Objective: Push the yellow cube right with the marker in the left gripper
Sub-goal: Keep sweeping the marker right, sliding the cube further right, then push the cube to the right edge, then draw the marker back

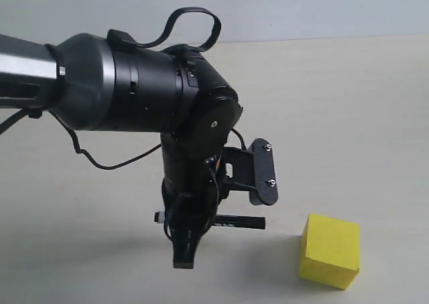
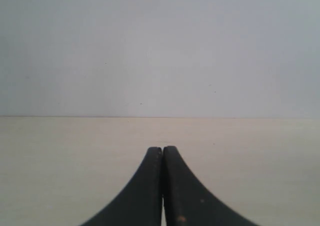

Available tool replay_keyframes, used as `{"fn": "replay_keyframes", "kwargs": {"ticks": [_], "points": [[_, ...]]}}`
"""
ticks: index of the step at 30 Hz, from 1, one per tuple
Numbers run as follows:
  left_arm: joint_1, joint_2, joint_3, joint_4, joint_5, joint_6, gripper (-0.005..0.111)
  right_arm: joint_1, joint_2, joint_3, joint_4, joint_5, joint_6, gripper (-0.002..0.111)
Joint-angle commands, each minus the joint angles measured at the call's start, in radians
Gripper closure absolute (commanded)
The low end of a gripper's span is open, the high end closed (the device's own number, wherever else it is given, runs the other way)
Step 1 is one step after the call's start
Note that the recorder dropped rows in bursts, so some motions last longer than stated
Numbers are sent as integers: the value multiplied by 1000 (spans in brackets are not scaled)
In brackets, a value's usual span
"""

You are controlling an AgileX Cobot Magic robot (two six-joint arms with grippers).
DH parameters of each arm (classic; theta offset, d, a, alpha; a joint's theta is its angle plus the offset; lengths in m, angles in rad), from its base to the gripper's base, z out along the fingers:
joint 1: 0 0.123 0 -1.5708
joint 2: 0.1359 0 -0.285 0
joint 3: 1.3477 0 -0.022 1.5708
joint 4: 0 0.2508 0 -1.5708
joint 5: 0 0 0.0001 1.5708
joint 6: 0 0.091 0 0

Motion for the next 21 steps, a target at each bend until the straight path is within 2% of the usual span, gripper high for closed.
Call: {"fn": "replay_keyframes", "kwargs": {"ticks": [1,4,11,14,18,21], "points": [[11,4,8,10,78,-5,107,1,-6,4,-3,-5,-1,108],[-24,14,8,9,69,-5,107,1,-6,4,-3,-5,-1,108],[-127,50,-11,-27,-98,-4,107,1,-6,4,-3,-5,-1,108],[-154,67,-53,-78,-95,-4,107,1,-6,4,-3,-5,-1,108],[-159,73,-72,-81,-67,-4,107,1,-6,4,-3,-5,-1,108],[-133,73,-72,-81,-37,-13,107,1,-6,4,-3,-5,-1,108]]}}
